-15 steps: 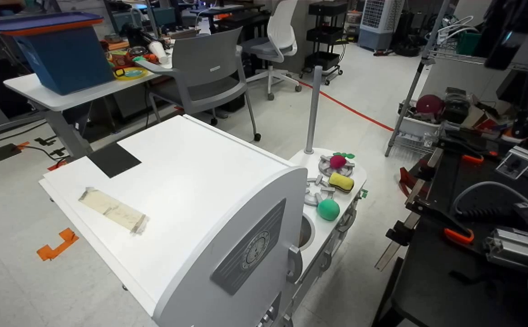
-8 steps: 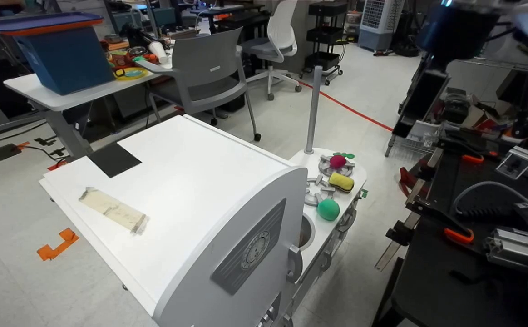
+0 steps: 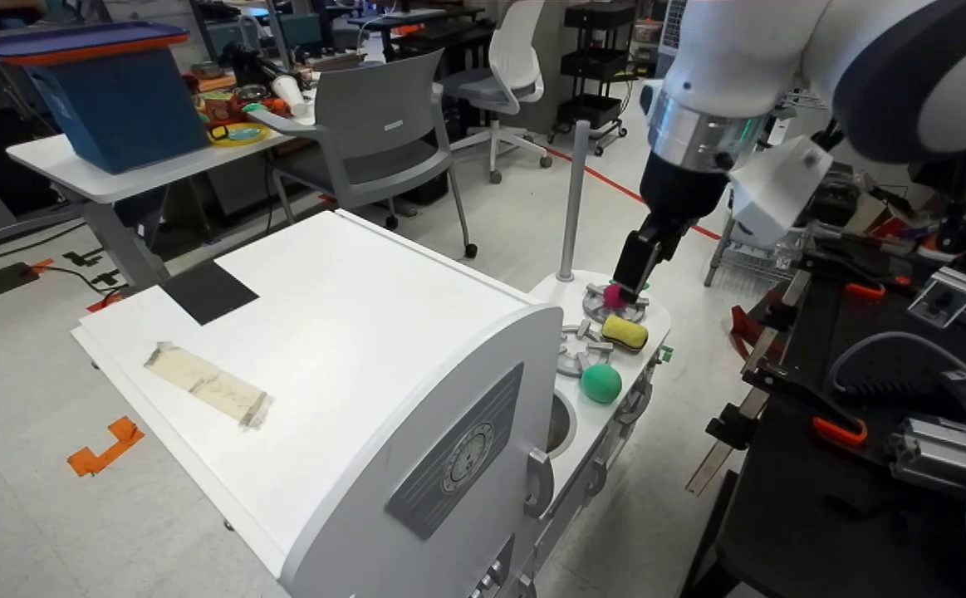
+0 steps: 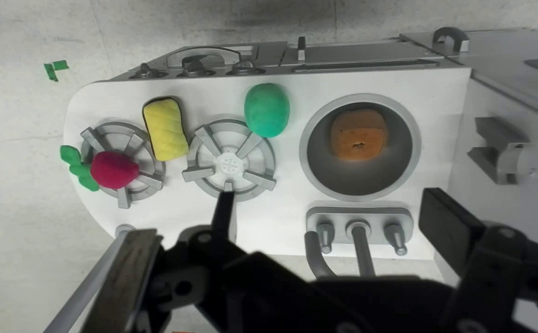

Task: Pick up the brown plush toy from the sink and put it on the stove

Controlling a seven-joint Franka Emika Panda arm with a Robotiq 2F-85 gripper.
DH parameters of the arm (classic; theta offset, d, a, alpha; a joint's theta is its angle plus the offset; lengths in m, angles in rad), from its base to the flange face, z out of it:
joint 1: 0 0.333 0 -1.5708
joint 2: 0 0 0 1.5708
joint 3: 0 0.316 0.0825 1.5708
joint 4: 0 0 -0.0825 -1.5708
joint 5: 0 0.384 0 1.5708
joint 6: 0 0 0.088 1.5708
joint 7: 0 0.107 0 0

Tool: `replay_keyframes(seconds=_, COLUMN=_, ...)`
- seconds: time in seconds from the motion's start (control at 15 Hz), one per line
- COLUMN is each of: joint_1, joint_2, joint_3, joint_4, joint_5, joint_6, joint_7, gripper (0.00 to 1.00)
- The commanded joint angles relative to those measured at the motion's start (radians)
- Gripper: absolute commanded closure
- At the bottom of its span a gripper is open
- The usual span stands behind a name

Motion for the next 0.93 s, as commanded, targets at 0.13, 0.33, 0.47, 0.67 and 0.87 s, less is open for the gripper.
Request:
replay_keyframes(seconds=0.13, joint_1=0.133, joint_2=0.281, joint_3=-0.128, joint_4=0.201, joint_5=0.035, joint_6=0.014, joint_7=0.087, gripper=0.0)
replay_keyframes(seconds=0.33, joint_1=0.136, joint_2=0.419, joint_3=-0.114, joint_4=0.266, joint_5=0.155, joint_6=0.037, joint_7=0.063, gripper=0.0)
replay_keyframes(seconds=0.47, joint_1=0.162, joint_2=0.508, joint_3=-0.125, joint_4=0.314, joint_5=0.221, joint_6=0.079, joint_7=0.062, gripper=0.0)
replay_keyframes(seconds=0.67, joint_1=0.191, joint_2=0.631, joint_3=-0.131, joint_4=0.4, joint_5=0.307, joint_6=0.125, joint_7=0.037, gripper=0.0)
replay_keyframes(seconds=0.87, joint_1=0.197, joint_2=0.759, joint_3=-0.135, joint_4=0.531, joint_5=0.397, joint_6=0.137, joint_7=0.02, gripper=0.0)
